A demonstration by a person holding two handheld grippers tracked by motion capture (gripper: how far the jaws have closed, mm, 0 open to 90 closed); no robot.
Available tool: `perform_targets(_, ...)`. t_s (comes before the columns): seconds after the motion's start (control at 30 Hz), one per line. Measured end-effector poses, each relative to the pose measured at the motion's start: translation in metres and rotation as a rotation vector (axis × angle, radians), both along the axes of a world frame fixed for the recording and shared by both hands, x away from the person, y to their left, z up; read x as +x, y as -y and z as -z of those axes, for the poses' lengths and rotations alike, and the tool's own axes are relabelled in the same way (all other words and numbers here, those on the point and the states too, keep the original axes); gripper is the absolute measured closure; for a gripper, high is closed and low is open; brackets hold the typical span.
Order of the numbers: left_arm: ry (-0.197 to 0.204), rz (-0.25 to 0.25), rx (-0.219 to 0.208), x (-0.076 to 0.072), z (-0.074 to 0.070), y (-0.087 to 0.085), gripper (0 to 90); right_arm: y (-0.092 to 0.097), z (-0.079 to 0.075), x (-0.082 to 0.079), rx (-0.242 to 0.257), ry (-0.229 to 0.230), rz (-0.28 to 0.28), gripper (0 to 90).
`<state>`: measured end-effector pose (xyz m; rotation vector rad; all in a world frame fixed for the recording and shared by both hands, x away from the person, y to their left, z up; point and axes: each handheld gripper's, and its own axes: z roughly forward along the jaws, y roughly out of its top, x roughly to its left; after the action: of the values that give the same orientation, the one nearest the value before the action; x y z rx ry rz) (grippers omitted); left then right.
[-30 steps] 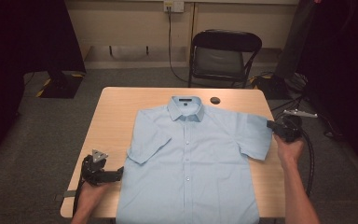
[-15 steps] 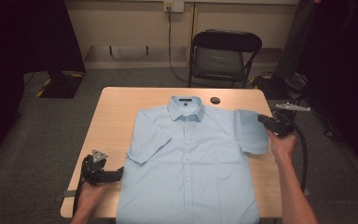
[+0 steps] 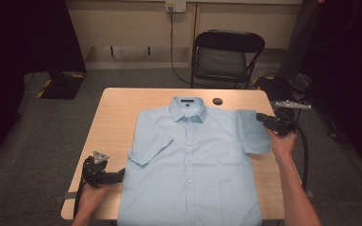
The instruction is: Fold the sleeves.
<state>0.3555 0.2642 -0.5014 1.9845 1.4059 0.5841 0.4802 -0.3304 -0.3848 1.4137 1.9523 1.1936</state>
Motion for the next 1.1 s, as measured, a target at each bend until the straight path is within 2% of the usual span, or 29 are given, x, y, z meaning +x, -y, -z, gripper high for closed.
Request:
perform_targets(0.3,0.001,0.001,0.0,0.0,0.0,0.0,1.1,-0.011,0.001,0.003,0.036,0.004,-0.026,87.4)
perform_targets(0.43,0.0,0.002,0.0,0.0,0.0,0.0,1.1,-0.018,-0.004,0.003,0.035,0.007,-0.039,87.4)
perform_targets(0.63,0.0,0.002,0.0,0.0,0.0,0.0,1.1,-0.033,-0.012,0.005,0.034,0.017,-0.059,87.4)
perform_targets(1.1,0.001,0.002,0.0,0.0,0.0,0.0,1.2,-0.074,-0.006,0.012,0.068,0.005,-0.114,87.4)
